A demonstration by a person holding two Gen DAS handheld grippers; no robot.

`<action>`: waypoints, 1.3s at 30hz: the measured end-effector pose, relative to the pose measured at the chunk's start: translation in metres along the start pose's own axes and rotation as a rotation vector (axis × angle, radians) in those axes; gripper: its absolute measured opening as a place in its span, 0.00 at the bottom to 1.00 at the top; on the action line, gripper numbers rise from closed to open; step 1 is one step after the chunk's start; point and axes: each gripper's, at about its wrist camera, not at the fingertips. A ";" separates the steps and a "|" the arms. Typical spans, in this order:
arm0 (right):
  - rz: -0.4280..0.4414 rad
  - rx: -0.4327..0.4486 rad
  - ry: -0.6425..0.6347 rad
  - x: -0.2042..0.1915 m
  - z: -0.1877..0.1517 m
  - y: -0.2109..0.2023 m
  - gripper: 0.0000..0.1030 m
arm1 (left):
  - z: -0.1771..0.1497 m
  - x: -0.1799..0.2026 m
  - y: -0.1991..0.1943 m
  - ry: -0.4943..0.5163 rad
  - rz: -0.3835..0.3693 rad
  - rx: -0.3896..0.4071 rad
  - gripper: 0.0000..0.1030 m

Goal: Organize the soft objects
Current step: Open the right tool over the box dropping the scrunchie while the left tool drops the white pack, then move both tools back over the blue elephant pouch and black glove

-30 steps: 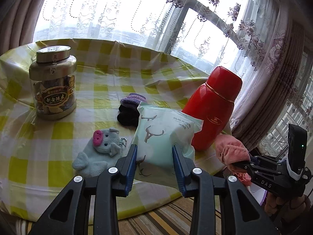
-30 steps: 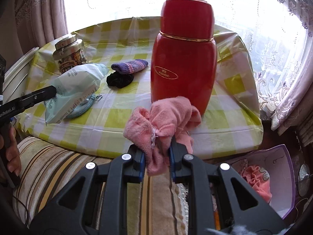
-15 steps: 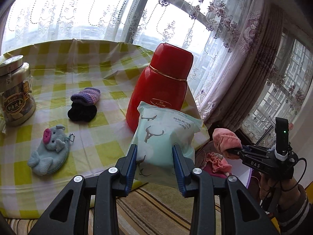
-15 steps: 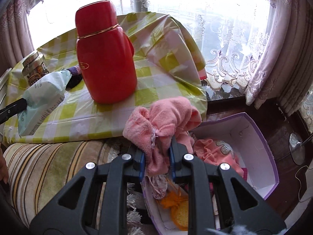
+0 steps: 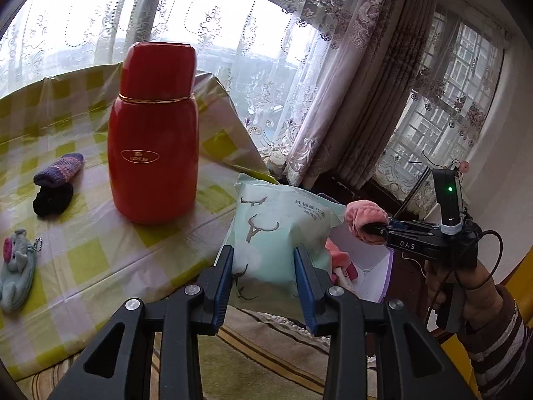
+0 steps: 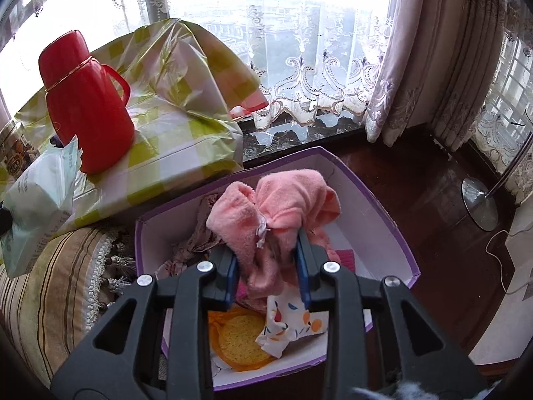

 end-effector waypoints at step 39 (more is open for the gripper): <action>0.172 0.019 -0.064 -0.042 0.004 -0.010 0.60 | -0.002 0.007 0.029 -0.088 0.013 -0.117 0.66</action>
Point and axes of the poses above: each gripper's, at about its wrist camera, not at the fingertips, and y roughly the way its jaws point, x to its right, z to its top, and after that the axes turned 13 degrees about z, right-handed
